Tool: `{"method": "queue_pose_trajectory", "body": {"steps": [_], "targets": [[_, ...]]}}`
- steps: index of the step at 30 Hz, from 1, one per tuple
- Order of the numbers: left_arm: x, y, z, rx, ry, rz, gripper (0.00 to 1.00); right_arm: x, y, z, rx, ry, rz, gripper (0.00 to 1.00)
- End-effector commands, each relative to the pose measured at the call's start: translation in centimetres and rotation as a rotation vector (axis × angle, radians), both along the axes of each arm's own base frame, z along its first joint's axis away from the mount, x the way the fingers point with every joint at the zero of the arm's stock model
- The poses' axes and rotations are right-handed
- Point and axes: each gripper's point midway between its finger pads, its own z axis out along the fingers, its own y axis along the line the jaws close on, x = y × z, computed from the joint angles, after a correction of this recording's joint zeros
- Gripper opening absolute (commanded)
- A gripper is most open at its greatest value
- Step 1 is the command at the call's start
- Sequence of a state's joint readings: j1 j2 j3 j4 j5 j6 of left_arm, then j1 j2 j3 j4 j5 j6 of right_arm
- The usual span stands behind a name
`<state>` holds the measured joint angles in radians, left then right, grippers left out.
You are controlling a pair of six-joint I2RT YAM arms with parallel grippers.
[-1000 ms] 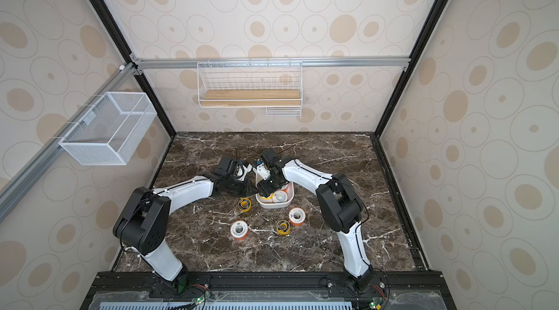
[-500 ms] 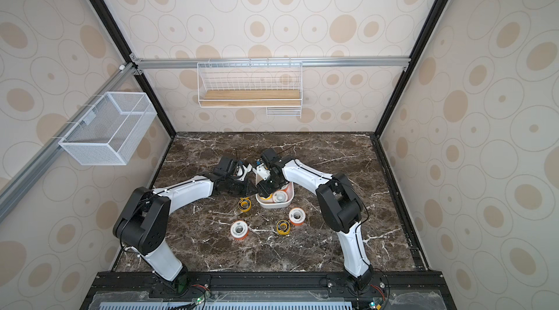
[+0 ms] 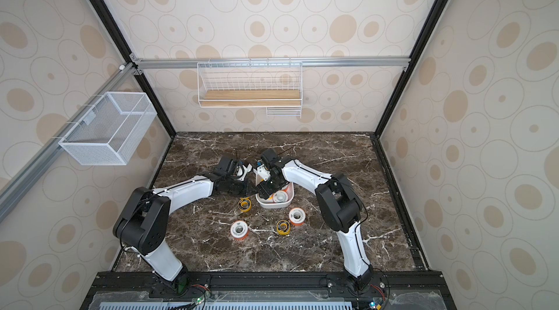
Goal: Put the sealing tape into the storage box
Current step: Place the sealing tape in the storage box.
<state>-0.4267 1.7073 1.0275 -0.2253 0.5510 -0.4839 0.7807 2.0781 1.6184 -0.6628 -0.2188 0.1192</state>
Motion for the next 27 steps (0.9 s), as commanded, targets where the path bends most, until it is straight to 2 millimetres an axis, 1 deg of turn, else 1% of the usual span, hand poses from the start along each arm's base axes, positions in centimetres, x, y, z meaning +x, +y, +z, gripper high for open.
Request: {"method": "queue_pose_trajectory", "body": {"steps": [1, 4, 8, 10, 11, 13, 16, 19, 22, 25, 27], "targets": [[0.7, -0.1, 2.0, -0.004, -0.043, -0.001, 0.25, -0.5, -0.2, 1.5, 0.013, -0.025, 0.0, 0.75], [0.6, -0.1, 2.8, -0.012, -0.055, 0.002, 0.31, -0.6, -0.5, 3.1, 0.061, -0.041, -0.008, 0.76], [0.4, 0.5, 4.5, 0.0, -0.086, 0.015, 0.41, -0.7, -1.3, 6.0, 0.17, -0.05, -0.035, 0.76], [0.2, 1.2, 5.2, 0.029, -0.106, 0.029, 0.46, -0.5, -2.3, 7.1, 0.209, -0.06, -0.066, 0.77], [0.1, 1.8, 5.5, 0.052, -0.113, 0.04, 0.48, -0.3, -3.1, 7.8, 0.228, -0.068, -0.085, 0.77], [-0.2, 2.9, 6.0, 0.1, -0.134, 0.063, 0.51, 0.0, -4.7, 8.5, 0.245, -0.08, -0.125, 0.77], [-0.8, 4.6, 6.5, 0.168, -0.157, 0.101, 0.52, 0.7, -7.7, 8.9, 0.255, -0.097, -0.193, 0.77], [-1.6, 5.9, 6.8, 0.212, -0.174, 0.129, 0.53, 1.1, -10.4, 8.9, 0.274, -0.093, -0.255, 0.77], [-2.3, 7.2, 6.8, 0.258, -0.178, 0.155, 0.54, 1.2, -13.2, 8.5, 0.292, -0.083, -0.316, 0.76], [-3.1, 8.1, 6.7, 0.283, -0.177, 0.171, 0.54, 0.8, -15.1, 7.9, 0.3, -0.079, -0.353, 0.76], [-3.7, 8.8, 6.5, 0.31, -0.171, 0.178, 0.54, 0.4, -16.0, 7.7, 0.309, -0.075, -0.37, 0.76]]}}
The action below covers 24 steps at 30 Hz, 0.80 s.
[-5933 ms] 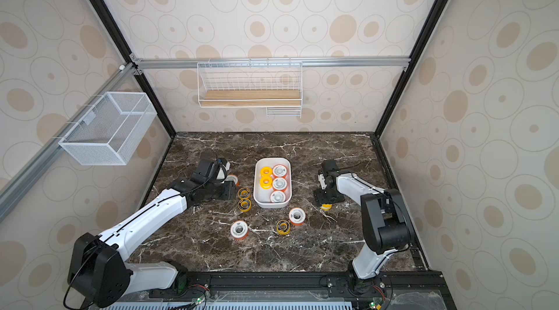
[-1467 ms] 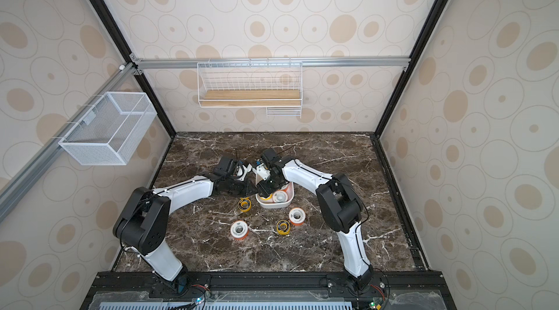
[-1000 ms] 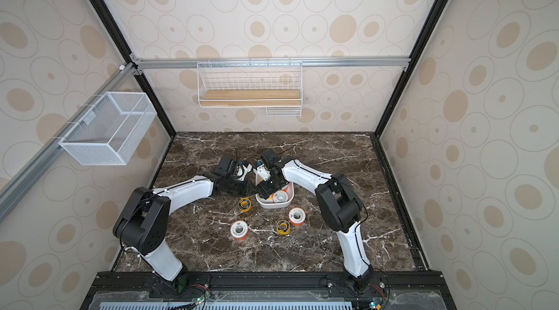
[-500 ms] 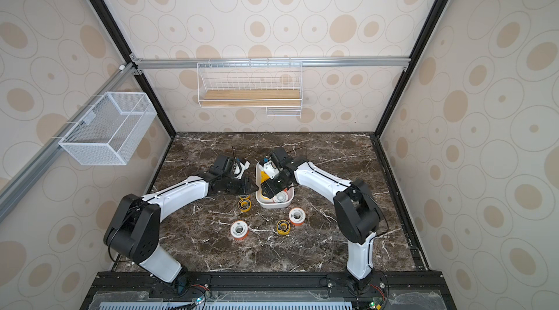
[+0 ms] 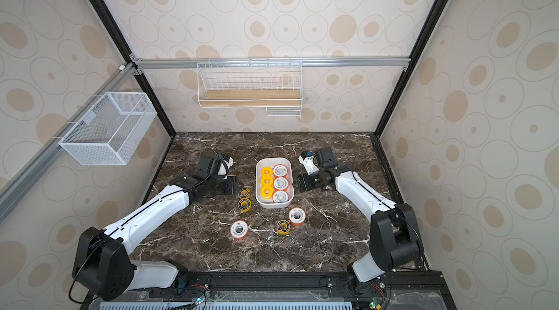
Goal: Put the sealing tape into the storage box
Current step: Place the sealing tape in the storage box, then pick up the sealing tape at the center of the board.
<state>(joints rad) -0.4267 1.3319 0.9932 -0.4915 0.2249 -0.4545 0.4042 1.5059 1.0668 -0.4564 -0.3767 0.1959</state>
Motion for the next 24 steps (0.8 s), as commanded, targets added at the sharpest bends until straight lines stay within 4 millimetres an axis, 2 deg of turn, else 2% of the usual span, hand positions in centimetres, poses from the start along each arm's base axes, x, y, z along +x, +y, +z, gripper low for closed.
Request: {"method": "queue_pose_trajectory", "body": {"steps": [1, 4, 12, 18, 24], "targets": [[-1.6, 2.3, -1.0, 0.1, 0.032, 0.03, 0.54, -0.8, -0.7, 0.5, 0.054, -0.008, -0.008, 0.76], [-2.5, 3.1, -1.1, 0.124, 0.051, 0.051, 0.54, -1.4, -1.4, 0.1, 0.063, -0.009, -0.017, 0.76], [-7.4, 5.1, -3.2, 0.13, 0.127, 0.118, 0.59, -2.3, -2.0, -0.8, 0.068, -0.013, -0.021, 0.76], [-10.2, 5.0, -5.2, 0.1, 0.179, 0.135, 0.67, -2.3, -1.9, -1.1, 0.074, -0.009, -0.021, 0.76], [-11.5, 5.0, -7.1, 0.108, 0.208, 0.134, 0.73, -2.2, -2.0, -1.4, 0.071, -0.002, -0.026, 0.76]]}}
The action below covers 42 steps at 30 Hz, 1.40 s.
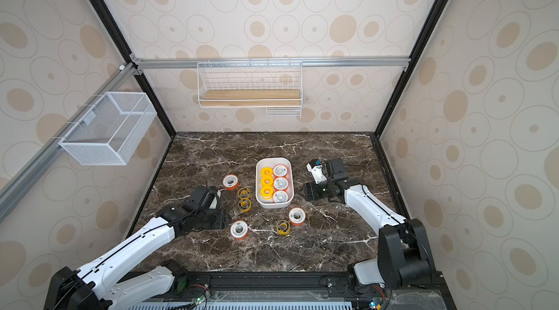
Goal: Put the sealing tape into the storage box
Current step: Pick up the sealing tape at the center of the board.
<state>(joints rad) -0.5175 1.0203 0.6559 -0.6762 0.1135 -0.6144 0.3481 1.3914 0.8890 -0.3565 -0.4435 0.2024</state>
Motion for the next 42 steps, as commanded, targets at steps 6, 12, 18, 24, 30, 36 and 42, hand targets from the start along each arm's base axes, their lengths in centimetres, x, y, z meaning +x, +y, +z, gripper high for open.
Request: {"method": "queue_pose_trajectory", "body": {"steps": [6, 12, 18, 24, 30, 36, 42], "targets": [[-0.1, -1.6, -1.5, -0.066, 0.025, -0.019, 0.73, -0.2, -0.1, -0.9, 0.001, 0.025, -0.004, 0.76], [0.3, -2.8, -2.4, -0.064, 0.035, -0.065, 0.68, -0.2, -0.1, -1.2, -0.002, 0.034, -0.004, 0.76], [0.4, -2.4, -3.5, -0.016, 0.062, -0.071, 0.61, -0.1, -0.1, -1.2, -0.001, 0.038, -0.004, 0.76], [0.4, -3.0, -3.8, -0.026, 0.069, -0.101, 0.57, 0.0, 0.0, -1.3, -0.003, 0.042, -0.003, 0.76], [0.3, -3.4, -4.2, -0.023, 0.084, -0.133, 0.54, 0.0, 0.0, -1.4, -0.003, 0.047, -0.003, 0.76], [0.2, -3.3, -5.0, 0.04, 0.095, -0.148, 0.48, 0.0, 0.0, -1.5, -0.006, 0.051, -0.005, 0.76], [0.4, -2.1, -5.4, 0.138, 0.093, -0.134, 0.39, -0.1, 0.1, -1.6, 0.0, 0.06, 0.002, 0.76]]}}
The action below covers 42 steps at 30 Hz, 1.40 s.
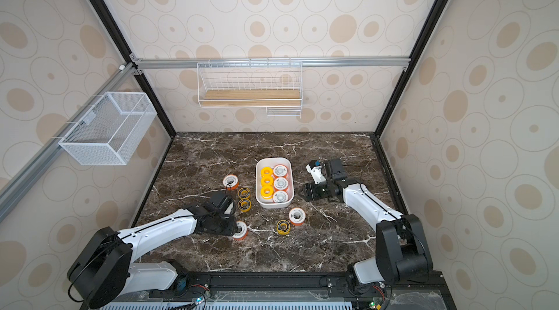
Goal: Put the sealing tape into the storage box
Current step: Pick up the sealing tape at the center of the board.
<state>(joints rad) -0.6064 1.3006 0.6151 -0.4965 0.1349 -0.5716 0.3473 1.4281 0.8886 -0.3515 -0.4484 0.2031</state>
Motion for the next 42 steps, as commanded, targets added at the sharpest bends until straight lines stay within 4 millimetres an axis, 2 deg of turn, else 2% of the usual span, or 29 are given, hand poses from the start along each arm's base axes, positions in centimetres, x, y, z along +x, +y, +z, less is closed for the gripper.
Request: {"method": "queue_pose_trajectory", "body": {"steps": [1, 14, 19, 25, 31, 37, 42], "targets": [[0.8, 0.7, 0.6, 0.072, -0.034, -0.002, 0.38, -0.2, 0.1, -0.6, 0.01, 0.031, 0.003, 0.76], [1.3, 1.5, -0.5, 0.138, -0.034, 0.021, 0.36, -0.6, 1.4, -1.5, 0.073, 0.085, 0.053, 0.76], [1.5, 1.4, 0.1, 0.123, -0.057, 0.027, 0.25, -0.4, 2.0, -1.7, 0.097, 0.103, 0.071, 0.75], [2.4, 1.1, 2.7, 0.101, -0.117, 0.032, 0.22, 0.4, 2.9, -1.4, 0.14, 0.111, 0.083, 0.72], [4.3, 0.6, 6.5, 0.085, -0.207, 0.036, 0.23, 1.3, 3.7, -1.6, 0.169, 0.127, 0.092, 0.66], [6.0, -1.0, 10.2, 0.045, -0.253, 0.004, 0.23, 2.0, 4.2, -1.9, 0.178, 0.147, 0.098, 0.55], [8.3, -3.2, 12.8, -0.012, -0.288, -0.034, 0.24, 1.9, 4.9, -2.0, 0.21, 0.176, 0.122, 0.49]]}}
